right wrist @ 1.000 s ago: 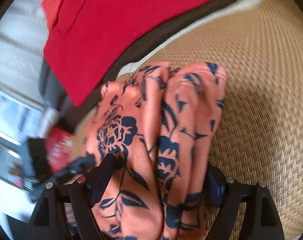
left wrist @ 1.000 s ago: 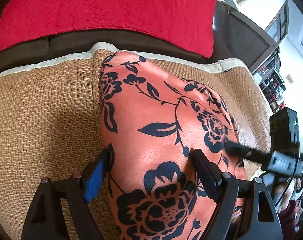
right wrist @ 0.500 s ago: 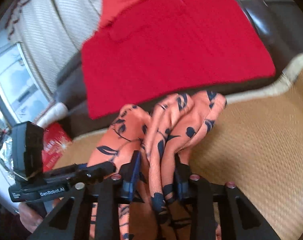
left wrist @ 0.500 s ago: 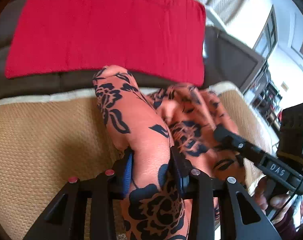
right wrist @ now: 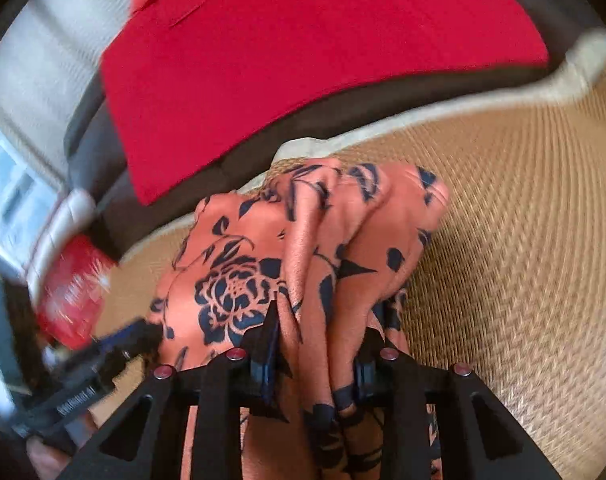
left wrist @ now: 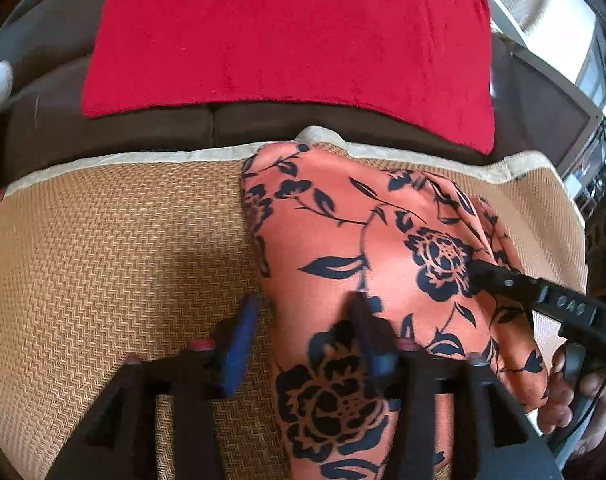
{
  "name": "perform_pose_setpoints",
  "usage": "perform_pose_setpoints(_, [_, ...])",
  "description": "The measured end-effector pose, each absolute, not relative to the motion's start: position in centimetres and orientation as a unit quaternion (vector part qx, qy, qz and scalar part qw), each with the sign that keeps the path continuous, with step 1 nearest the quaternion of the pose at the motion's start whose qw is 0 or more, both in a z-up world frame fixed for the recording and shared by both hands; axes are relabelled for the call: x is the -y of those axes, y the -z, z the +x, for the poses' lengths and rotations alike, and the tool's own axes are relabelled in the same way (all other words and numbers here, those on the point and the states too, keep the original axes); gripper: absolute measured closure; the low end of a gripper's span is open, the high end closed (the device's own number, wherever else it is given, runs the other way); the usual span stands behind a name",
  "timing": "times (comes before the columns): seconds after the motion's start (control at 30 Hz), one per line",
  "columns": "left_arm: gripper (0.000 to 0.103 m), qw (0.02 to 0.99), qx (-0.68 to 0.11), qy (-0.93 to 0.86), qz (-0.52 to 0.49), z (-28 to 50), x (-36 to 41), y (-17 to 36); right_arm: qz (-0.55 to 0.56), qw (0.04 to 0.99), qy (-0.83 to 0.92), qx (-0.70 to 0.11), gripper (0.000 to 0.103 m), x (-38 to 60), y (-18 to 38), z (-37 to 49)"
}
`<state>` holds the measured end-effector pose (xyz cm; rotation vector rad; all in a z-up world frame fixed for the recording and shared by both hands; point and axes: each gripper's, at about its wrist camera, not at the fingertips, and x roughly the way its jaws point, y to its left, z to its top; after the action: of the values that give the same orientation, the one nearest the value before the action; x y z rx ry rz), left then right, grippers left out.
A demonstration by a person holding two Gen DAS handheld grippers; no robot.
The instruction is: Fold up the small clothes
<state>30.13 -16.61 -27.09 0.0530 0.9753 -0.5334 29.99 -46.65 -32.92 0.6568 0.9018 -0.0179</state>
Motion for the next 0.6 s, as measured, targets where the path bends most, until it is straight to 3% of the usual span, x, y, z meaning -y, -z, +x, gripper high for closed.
perform_pose_setpoints(0.07, [0.028, 0.855, -0.459, 0.243, 0.006, 30.4, 14.7, 26.7, 0.338, 0.842, 0.004, -0.421, 0.068, 47.9, 32.6, 29.6])
perform_pose_setpoints(0.1, [0.027, 0.854, -0.461, 0.243, -0.003, 30.8, 13.8, 26.8, 0.345, 0.843, 0.005, -0.413, 0.058, 48.4, 32.4, 29.3])
perform_pose_setpoints(0.13, [0.027, 0.85, -0.466, 0.246, -0.017, 31.3, 13.2, 27.0, 0.351, 0.843, 0.006, -0.409, 0.031, 48.8, 32.5, 29.1])
perform_pose_setpoints(0.17, [0.025, 0.844, -0.473, 0.252, -0.032, 31.8, 12.7, 27.4, 0.363, 0.842, 0.012, -0.4, 0.022, 49.4, 32.5, 28.8])
perform_pose_setpoints(0.2, [0.025, 0.83, -0.487, 0.265, -0.054, 32.3, 12.5, 28.1, 0.376, 0.841, 0.017, -0.388, 0.021, 50.2, 32.6, 28.1])
perform_pose_setpoints(0.4, [0.028, 0.774, -0.535, 0.311, -0.138, 33.5, 13.0, 30.6, 0.399, 0.818, -0.013, -0.414, 0.021, 49.4, 34.4, 29.6])
perform_pose_setpoints(0.47, [0.047, 0.761, -0.538, 0.327, -0.155, 33.7, 13.2, 31.0, 0.377, 0.822, -0.019, -0.426, 0.023, 48.3, 34.5, 30.0])
perform_pose_setpoints(0.5, [0.049, 0.763, -0.536, 0.327, -0.152, 33.7, 13.6, 31.0, 0.358, 0.828, -0.02, -0.43, 0.028, 47.6, 34.4, 30.3])
perform_pose_setpoints(0.53, [0.052, 0.769, -0.529, 0.328, -0.144, 33.5, 13.9, 30.8, 0.335, 0.838, -0.021, -0.431, 0.049, 46.8, 34.3, 30.5])
perform_pose_setpoints(0.6, [0.063, 0.781, -0.514, 0.33, -0.131, 33.0, 14.5, 29.9, 0.277, 0.859, -0.018, -0.43, 0.061, 45.1, 33.3, 30.6])
